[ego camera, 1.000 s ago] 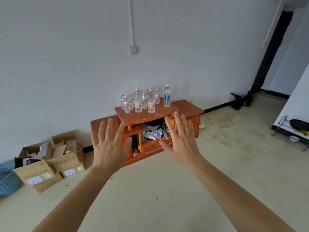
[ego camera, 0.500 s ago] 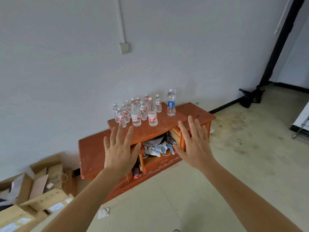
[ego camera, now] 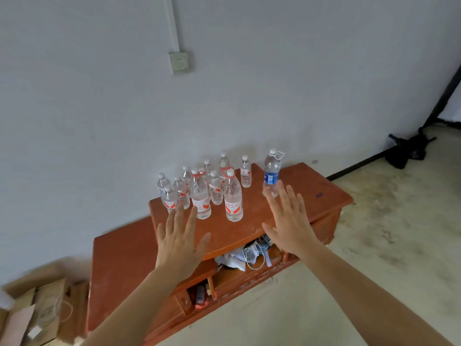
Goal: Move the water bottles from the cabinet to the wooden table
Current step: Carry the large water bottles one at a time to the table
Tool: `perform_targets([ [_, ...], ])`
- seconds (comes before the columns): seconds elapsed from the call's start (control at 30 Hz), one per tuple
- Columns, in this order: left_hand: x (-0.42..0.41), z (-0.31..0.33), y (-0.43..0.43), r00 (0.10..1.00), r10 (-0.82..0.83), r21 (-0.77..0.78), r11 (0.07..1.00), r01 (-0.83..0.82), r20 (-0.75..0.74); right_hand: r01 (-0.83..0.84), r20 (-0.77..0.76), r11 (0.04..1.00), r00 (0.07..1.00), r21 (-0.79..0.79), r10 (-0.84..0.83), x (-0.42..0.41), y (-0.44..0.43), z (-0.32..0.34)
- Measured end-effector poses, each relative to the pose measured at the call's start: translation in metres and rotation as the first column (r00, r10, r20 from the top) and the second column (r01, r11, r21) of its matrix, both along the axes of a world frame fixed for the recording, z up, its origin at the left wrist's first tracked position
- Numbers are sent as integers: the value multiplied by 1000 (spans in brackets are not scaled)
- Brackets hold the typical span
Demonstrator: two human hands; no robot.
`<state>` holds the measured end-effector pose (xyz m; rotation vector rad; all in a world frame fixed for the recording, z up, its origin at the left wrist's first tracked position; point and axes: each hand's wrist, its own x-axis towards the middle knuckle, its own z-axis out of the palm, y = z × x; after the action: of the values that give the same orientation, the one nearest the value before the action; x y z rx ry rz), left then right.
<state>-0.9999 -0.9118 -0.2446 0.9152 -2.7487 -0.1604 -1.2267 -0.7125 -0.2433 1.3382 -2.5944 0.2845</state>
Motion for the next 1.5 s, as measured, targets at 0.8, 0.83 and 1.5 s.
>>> perform_targets([
  [0.8, -253, -174, -237, 914, -193, 359, 932, 57, 357, -444, 213, 814, 896, 375, 390, -250, -320, -109],
  [0.83, -265, -181, -233, 909, -189, 403, 915, 26, 372, -466, 268, 817, 881, 341, 390, -261, -319, -112],
  [1.5, -468, -295, -178, 907, -257, 578, 816, 19, 333, 142, 675, 967, 694, 213, -251, -387, -140, -217],
])
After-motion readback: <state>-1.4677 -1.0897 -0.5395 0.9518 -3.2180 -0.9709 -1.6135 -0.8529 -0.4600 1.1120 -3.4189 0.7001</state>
